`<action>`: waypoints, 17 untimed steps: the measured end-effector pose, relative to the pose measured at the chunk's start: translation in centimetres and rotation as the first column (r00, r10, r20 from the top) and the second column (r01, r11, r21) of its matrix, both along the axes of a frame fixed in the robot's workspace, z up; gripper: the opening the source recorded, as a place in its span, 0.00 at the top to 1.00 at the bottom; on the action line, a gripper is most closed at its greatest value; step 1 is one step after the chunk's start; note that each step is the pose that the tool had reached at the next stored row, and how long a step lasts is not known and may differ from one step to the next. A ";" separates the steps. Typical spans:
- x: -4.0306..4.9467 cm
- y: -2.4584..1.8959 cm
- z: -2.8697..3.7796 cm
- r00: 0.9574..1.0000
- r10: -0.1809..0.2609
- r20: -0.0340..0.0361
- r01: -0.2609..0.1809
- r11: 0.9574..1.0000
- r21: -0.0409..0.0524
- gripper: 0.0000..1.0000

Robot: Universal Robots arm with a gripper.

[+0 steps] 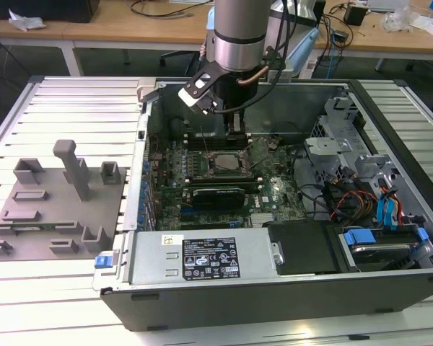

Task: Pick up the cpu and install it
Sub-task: 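Close the cpu cover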

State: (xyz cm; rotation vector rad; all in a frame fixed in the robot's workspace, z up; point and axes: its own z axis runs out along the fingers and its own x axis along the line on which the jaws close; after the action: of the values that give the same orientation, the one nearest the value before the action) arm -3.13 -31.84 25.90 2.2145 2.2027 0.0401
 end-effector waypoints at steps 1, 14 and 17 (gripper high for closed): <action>0.00 0.00 0.00 1.000 0.000 0.000 0.000 1.000 0.000 0.89; 0.00 0.00 0.51 1.000 0.000 0.000 0.000 1.000 -0.001 0.89; 0.00 0.00 0.81 1.000 0.000 0.000 0.000 1.000 -0.001 0.89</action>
State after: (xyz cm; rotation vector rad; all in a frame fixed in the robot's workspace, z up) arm -3.13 -31.83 26.72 2.2139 2.2021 0.0389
